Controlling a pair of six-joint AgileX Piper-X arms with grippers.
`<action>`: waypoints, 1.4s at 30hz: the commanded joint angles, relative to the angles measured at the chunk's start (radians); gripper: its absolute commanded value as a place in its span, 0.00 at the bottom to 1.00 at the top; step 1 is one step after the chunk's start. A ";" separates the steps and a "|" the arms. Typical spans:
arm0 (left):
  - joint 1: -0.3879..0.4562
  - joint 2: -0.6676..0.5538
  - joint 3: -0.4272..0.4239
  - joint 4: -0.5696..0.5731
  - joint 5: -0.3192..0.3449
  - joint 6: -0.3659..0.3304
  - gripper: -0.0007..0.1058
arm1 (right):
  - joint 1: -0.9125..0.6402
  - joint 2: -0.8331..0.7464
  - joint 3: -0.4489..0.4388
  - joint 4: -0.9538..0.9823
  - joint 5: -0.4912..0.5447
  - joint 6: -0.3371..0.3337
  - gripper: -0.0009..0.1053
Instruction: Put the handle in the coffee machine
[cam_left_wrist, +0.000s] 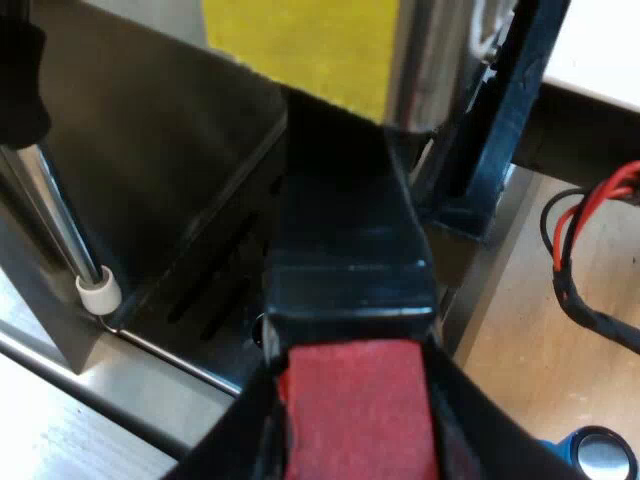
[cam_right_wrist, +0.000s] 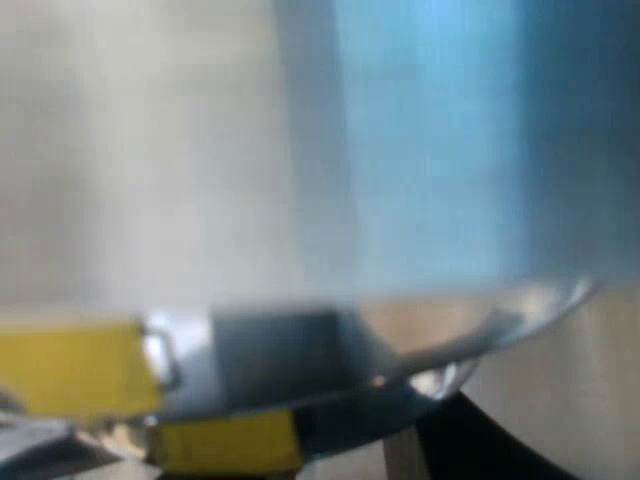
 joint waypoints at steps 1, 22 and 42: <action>-0.001 -0.029 -0.021 -0.025 0.138 0.008 0.02 | -0.002 -0.011 -0.009 -0.033 -0.030 -0.045 0.24; -0.001 -0.029 -0.021 -0.025 0.136 0.005 0.33 | -0.002 -0.017 -0.044 -0.184 0.029 -0.099 0.24; 0.024 -0.070 -0.021 0.015 0.037 0.005 0.71 | -0.002 -0.058 -0.074 -0.173 0.047 -0.137 0.24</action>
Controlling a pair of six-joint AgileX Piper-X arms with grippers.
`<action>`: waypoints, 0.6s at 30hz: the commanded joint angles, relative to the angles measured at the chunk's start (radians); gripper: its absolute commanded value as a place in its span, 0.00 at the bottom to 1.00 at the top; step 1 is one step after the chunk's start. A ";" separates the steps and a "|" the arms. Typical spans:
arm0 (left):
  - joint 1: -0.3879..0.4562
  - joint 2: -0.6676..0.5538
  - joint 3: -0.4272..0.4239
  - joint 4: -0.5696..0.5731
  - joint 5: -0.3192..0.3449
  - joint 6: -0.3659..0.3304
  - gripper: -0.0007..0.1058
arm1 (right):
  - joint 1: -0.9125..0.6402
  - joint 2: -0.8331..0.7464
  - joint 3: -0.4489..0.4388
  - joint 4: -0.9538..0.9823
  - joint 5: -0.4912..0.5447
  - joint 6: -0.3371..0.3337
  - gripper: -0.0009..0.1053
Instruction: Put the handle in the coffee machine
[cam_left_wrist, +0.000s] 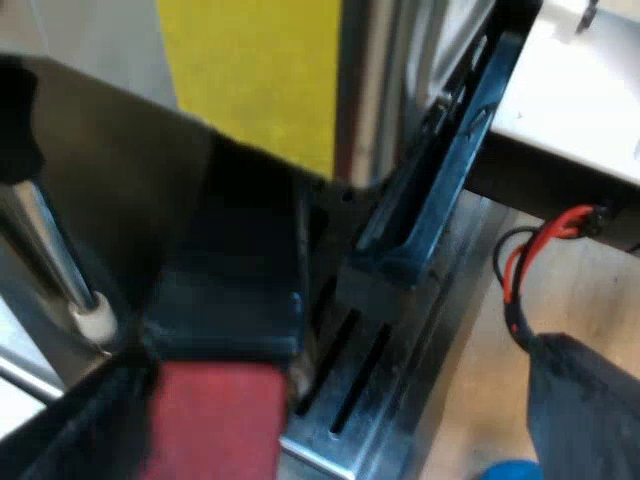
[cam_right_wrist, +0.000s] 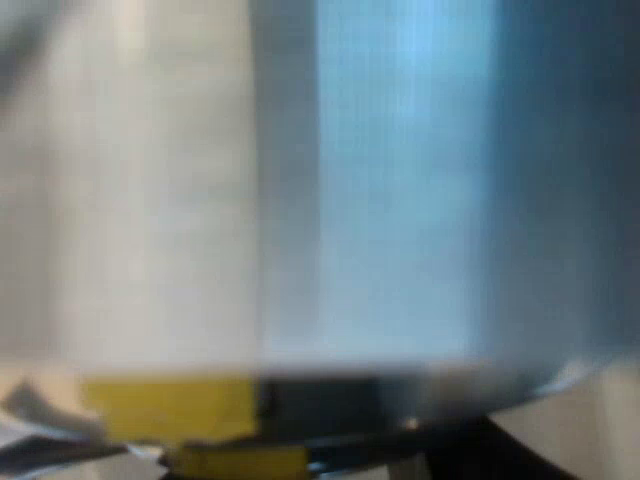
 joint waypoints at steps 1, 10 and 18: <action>0.027 -0.045 -0.016 -0.012 0.025 0.005 0.71 | -0.002 -0.081 -0.041 -0.113 -0.008 -0.005 0.24; 0.152 -0.054 -0.054 0.005 0.079 0.005 0.71 | 0.001 -0.101 -0.041 -0.112 -0.008 -0.005 0.24; 0.179 -0.054 -0.135 0.002 0.057 -0.011 0.51 | 0.006 -0.101 -0.041 -0.112 -0.008 -0.005 0.24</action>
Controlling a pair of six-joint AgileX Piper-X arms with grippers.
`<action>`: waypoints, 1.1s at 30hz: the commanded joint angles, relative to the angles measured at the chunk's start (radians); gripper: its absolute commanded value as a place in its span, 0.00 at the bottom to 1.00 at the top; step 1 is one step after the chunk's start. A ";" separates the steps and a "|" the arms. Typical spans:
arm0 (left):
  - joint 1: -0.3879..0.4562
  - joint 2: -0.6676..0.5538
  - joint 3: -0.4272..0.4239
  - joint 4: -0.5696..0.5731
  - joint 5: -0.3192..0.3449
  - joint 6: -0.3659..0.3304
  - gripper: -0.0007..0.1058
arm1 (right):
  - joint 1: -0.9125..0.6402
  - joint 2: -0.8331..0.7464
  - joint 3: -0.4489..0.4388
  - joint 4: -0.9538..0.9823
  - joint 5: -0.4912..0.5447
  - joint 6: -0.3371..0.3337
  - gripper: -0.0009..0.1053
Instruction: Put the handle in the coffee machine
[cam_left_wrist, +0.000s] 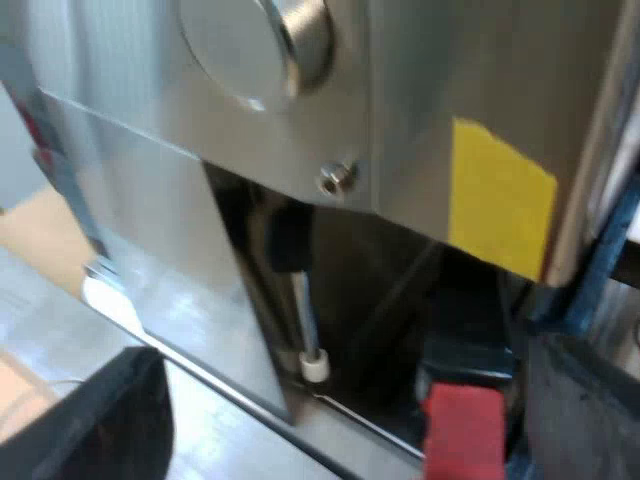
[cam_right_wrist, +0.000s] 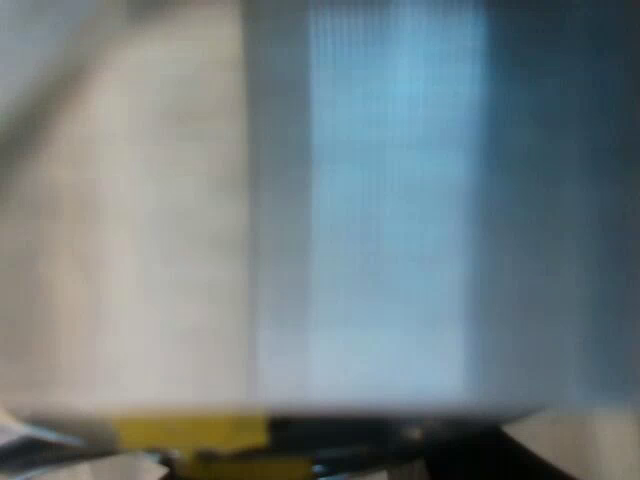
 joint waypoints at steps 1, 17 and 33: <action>-0.005 -0.007 -0.032 0.003 -0.052 -0.012 0.41 | 0.003 -0.086 -0.041 -0.146 -0.017 0.000 0.24; -0.115 0.056 -0.045 -0.005 -0.380 -0.011 0.02 | 0.003 -0.086 -0.041 -0.142 -0.017 0.000 0.24; -0.191 0.185 -0.201 0.266 -0.505 0.133 0.02 | 0.003 -0.086 -0.041 -0.142 -0.017 0.000 0.24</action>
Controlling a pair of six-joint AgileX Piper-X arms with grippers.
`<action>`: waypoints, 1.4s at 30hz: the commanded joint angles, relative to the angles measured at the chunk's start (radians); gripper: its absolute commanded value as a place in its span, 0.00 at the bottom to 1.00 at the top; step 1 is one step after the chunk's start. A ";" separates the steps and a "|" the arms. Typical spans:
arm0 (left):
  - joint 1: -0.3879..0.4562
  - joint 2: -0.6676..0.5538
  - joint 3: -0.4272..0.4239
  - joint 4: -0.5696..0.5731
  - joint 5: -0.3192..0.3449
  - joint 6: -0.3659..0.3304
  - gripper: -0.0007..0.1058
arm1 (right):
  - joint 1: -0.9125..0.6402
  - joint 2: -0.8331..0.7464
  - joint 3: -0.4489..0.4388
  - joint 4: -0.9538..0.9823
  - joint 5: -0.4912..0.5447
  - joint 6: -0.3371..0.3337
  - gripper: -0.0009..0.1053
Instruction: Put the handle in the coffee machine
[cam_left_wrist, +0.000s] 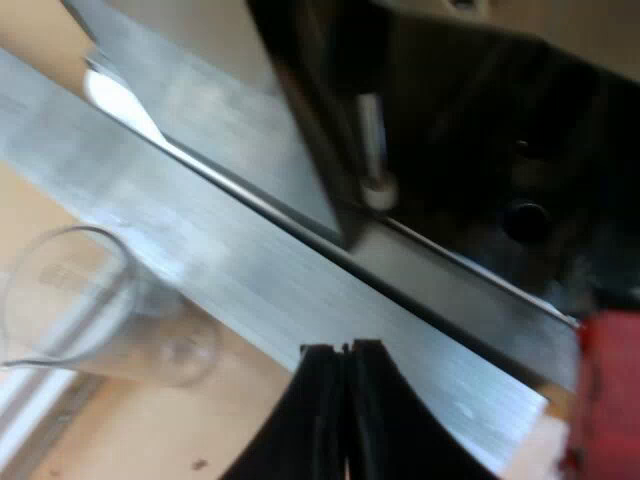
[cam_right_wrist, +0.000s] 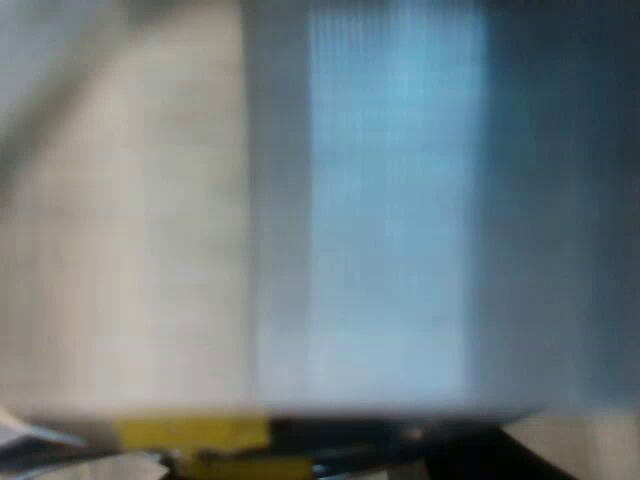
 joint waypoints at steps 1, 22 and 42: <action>-0.001 0.025 -0.020 0.098 -0.017 0.052 0.02 | 0.001 -0.087 -0.041 -0.142 -0.017 0.000 0.24; -0.020 0.028 -0.020 0.360 0.100 0.166 0.02 | 0.001 -0.087 -0.041 -0.142 -0.017 0.000 0.24; -0.097 0.026 -0.020 0.449 0.103 0.160 0.02 | 0.001 -0.156 -0.041 -0.129 -0.017 -0.043 0.24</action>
